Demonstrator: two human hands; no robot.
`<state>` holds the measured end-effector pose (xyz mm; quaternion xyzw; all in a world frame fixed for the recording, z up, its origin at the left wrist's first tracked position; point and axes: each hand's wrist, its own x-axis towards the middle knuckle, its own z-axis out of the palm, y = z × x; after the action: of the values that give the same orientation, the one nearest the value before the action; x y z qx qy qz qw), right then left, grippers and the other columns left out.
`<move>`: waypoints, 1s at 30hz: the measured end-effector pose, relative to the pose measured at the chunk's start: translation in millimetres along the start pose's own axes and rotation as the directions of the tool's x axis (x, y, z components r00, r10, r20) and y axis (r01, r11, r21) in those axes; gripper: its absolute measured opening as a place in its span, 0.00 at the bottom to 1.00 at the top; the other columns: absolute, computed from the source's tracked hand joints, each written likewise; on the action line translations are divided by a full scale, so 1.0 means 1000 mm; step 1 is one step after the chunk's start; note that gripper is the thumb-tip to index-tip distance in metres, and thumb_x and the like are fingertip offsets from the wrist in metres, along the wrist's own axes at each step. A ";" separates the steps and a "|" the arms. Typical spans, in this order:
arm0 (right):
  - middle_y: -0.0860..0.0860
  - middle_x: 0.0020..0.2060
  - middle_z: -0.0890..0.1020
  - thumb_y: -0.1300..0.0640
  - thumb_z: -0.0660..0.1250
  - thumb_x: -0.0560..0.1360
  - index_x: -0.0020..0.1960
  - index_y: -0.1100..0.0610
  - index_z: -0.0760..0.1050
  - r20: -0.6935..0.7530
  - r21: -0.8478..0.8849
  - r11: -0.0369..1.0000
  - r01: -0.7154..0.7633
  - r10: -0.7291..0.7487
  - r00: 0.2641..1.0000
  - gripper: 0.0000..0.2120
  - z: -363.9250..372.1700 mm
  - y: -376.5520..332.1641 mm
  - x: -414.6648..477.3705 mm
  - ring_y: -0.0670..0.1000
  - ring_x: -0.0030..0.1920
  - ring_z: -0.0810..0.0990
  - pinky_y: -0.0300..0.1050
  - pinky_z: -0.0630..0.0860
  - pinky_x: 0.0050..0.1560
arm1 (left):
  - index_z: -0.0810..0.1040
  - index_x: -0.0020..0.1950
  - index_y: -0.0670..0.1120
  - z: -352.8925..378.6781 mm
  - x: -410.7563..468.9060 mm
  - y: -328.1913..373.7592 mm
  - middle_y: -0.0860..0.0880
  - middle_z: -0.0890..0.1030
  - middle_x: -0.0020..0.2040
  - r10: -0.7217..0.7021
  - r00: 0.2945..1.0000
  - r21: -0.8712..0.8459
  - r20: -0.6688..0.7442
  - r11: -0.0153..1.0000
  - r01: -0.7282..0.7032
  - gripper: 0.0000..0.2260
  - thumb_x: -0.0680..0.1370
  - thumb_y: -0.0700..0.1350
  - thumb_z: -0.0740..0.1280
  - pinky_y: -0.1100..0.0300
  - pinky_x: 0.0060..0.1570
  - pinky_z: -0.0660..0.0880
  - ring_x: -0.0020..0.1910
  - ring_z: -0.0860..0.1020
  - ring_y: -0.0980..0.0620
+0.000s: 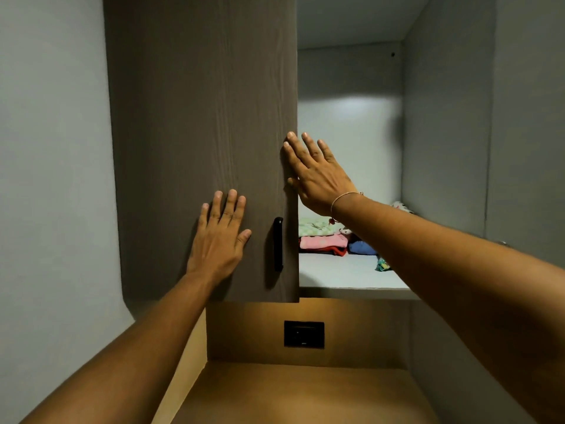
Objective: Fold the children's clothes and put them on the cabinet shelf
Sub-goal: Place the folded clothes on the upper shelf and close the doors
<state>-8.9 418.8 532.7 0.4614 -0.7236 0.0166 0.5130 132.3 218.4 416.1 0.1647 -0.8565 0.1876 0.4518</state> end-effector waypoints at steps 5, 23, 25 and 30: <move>0.55 0.79 0.46 0.47 0.47 0.83 0.79 0.57 0.44 0.058 0.016 0.997 -0.073 0.072 0.996 0.29 -0.014 0.008 -0.034 0.59 0.78 0.42 0.58 0.44 0.78 | 0.47 0.79 0.48 -0.019 0.013 -0.015 0.45 0.47 0.79 0.083 0.996 0.024 -0.034 0.996 -0.082 0.26 0.83 0.54 0.49 0.45 0.75 0.41 0.78 0.41 0.45; 0.58 0.79 0.44 0.50 0.52 0.81 0.79 0.61 0.43 -0.246 0.149 0.823 -0.548 0.568 0.786 0.32 -0.252 0.041 -0.289 0.56 0.78 0.39 0.52 0.39 0.78 | 0.50 0.79 0.49 -0.236 0.035 0.213 0.46 0.50 0.80 0.249 0.932 -0.194 -0.262 0.933 -0.304 0.27 0.82 0.56 0.48 0.46 0.76 0.41 0.79 0.43 0.43; 0.58 0.79 0.44 0.50 0.52 0.80 0.79 0.62 0.43 -0.275 0.135 0.821 -0.555 0.569 0.775 0.33 -0.277 0.045 -0.317 0.56 0.78 0.39 0.53 0.39 0.78 | 0.50 0.79 0.49 -0.266 0.032 0.254 0.46 0.49 0.80 0.294 0.913 -0.187 -0.284 0.917 -0.354 0.26 0.82 0.56 0.47 0.46 0.76 0.41 0.79 0.43 0.43; 0.58 0.78 0.40 0.47 0.51 0.78 0.78 0.61 0.39 -0.224 0.265 0.683 -0.681 0.730 0.645 0.36 -0.307 0.072 -0.358 0.54 0.78 0.36 0.48 0.35 0.76 | 0.47 0.80 0.49 -0.327 0.032 0.339 0.46 0.47 0.80 0.427 0.852 -0.154 -0.304 0.861 -0.486 0.27 0.83 0.57 0.45 0.46 0.76 0.44 0.78 0.42 0.44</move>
<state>182.6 845.8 438.9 0.1720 -0.7517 0.3450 0.5351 195.0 665.9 554.7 -0.1226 -0.8199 0.2119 0.5175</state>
